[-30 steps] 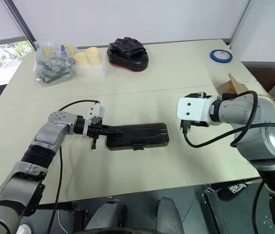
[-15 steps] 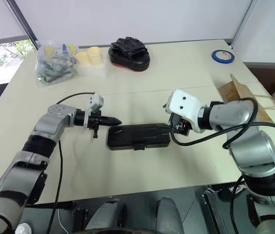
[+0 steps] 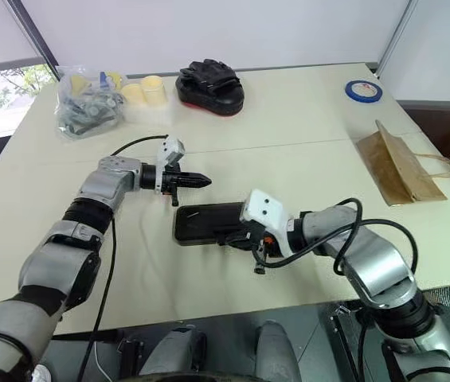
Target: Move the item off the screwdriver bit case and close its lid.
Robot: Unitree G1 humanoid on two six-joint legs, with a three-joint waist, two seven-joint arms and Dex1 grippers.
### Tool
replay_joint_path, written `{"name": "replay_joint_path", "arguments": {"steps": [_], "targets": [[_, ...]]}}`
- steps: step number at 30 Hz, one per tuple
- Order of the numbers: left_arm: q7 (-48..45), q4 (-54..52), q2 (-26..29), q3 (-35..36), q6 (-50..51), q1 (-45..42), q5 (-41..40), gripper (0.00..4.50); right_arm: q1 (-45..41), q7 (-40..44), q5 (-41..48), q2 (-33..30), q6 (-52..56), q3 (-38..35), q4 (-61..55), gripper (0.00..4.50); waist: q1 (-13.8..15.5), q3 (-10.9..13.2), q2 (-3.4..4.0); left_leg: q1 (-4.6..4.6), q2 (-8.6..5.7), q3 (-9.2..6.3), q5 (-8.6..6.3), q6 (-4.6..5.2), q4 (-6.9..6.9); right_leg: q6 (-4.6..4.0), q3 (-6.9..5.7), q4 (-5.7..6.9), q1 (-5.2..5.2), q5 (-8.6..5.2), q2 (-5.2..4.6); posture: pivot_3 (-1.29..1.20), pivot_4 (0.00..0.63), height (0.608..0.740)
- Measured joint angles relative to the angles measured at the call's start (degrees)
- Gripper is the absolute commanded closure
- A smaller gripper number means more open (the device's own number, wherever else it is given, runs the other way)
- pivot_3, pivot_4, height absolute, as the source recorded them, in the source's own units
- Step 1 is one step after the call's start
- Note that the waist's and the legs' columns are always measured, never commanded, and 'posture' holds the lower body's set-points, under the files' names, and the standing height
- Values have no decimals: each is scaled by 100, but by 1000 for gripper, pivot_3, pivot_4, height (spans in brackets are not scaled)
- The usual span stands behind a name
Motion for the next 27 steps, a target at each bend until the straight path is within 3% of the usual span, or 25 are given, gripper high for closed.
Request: {"name": "replay_joint_path", "arguments": {"steps": [14,27], "targets": [[80,408,-618,-113,-604,-77,441,4500,10,-872,-190,239,-271,616,772,4463,-16,0,0,0,0,1,0,0,-1,0,1,1,-3,0,0,0,150,740],[-40,40,-729,-275,-843,149,599,4500,-14,-1185,-321,339,-318,821,1032,4463,-28,-1,0,10,1,0,0,0,0,0,1,6,4,0,1,0,150,740]]}}
